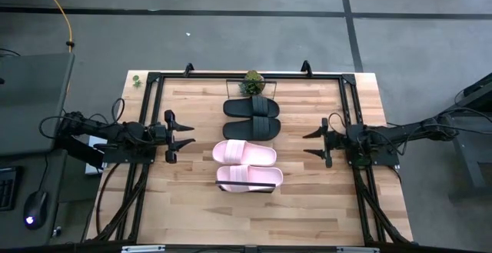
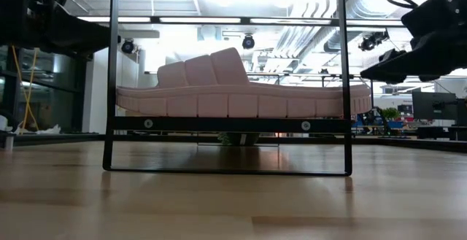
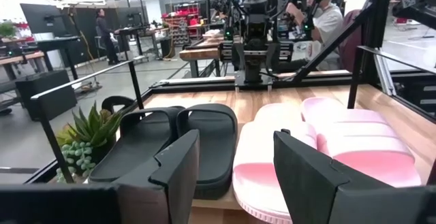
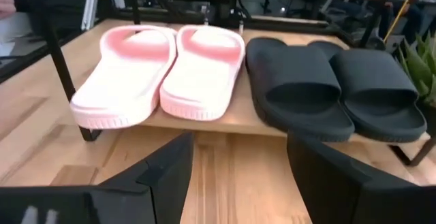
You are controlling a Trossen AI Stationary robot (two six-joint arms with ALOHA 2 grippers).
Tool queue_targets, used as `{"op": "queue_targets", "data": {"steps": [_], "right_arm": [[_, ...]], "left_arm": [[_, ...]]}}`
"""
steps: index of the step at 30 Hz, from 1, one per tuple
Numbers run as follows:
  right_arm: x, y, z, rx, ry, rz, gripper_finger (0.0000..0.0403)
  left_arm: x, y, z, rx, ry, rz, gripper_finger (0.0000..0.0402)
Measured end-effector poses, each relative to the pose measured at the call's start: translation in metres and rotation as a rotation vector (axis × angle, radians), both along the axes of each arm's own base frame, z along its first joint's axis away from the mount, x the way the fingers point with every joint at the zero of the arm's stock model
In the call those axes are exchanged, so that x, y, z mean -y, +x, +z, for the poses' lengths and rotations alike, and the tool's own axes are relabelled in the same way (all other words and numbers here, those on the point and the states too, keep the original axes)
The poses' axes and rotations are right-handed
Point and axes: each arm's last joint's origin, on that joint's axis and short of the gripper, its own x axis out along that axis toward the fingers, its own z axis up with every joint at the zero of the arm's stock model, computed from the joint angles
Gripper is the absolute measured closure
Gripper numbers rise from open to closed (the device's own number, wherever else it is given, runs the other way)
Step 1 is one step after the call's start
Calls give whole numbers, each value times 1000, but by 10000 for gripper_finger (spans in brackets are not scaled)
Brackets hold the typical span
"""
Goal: Pick and place slides into the shelf
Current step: Return to Home Position
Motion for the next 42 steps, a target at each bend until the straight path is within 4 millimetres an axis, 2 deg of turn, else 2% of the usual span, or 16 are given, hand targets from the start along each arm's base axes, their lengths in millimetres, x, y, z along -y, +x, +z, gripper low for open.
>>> {"op": "queue_targets", "data": {"steps": [17,25,34,42], "right_arm": [[0,-1,-3,-30,-26,5,174],[-2,-1,-3,-35,-23,90,174],[-2,-1,-4,-47,-36,87,174],[-2,-1,-3,-61,-40,89,174]], "left_arm": [[3,4,-6,-75,45,-79,229],[7,4,-8,-104,75,-228,229],[7,0,-5,-246,68,-238,229],[7,0,-3,-229,75,-239,229]]}}
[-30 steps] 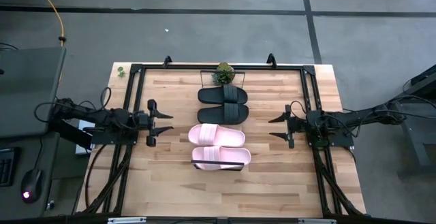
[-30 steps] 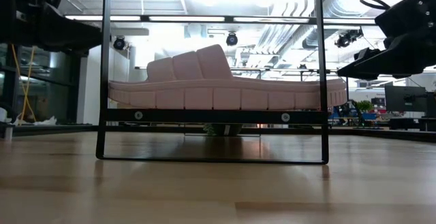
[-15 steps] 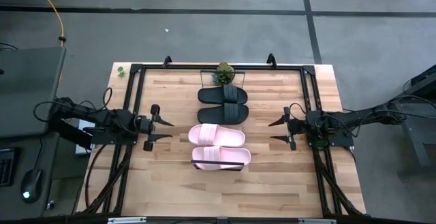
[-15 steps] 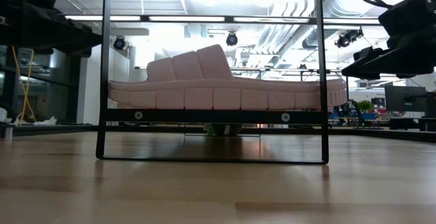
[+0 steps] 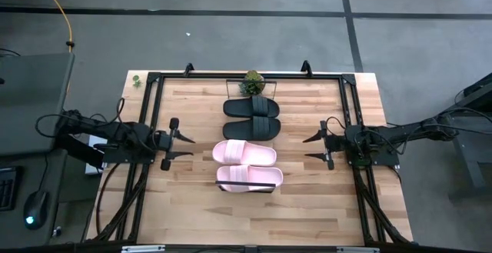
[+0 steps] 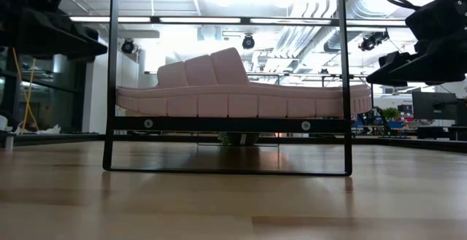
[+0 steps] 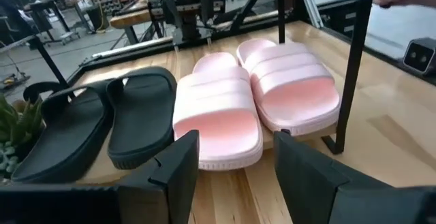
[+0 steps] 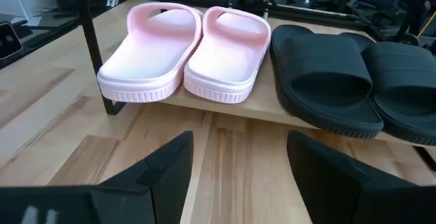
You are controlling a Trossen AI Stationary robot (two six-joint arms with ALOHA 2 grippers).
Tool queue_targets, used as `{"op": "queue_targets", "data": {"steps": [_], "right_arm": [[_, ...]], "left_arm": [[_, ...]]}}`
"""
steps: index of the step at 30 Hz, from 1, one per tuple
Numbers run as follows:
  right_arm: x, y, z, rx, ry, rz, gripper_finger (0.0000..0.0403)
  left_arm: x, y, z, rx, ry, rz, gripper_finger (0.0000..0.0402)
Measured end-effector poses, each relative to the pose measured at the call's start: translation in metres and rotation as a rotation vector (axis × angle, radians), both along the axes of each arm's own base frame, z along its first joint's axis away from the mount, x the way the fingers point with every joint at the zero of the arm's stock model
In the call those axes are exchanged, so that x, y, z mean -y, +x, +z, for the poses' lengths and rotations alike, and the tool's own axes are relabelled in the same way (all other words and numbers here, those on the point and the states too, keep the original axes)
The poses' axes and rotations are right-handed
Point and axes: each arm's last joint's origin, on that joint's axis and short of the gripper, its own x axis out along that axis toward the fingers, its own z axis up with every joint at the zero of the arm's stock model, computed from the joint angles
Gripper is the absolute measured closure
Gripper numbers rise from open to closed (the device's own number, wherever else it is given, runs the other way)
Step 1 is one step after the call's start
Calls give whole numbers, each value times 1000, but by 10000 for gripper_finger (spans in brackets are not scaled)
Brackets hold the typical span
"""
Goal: Pick and place slides into the shelf
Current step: Return to Home Position
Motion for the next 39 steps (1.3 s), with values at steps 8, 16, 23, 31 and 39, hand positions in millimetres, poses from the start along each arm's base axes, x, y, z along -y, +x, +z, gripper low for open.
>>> {"op": "queue_targets", "data": {"steps": [8,16,23,31,39], "right_arm": [[0,0,1,4,-2,0,174],[0,1,5,49,0,-1,174],[0,1,6,56,-1,0,174],[0,1,4,35,-21,-10,174],[3,0,2,14,-6,-112,174]], "left_arm": [[0,1,6,64,19,-7,229],[0,3,3,168,11,0,229],[-1,-1,4,225,11,28,229],[-1,-2,5,239,6,32,229],[-1,-2,5,238,7,32,229]]}}
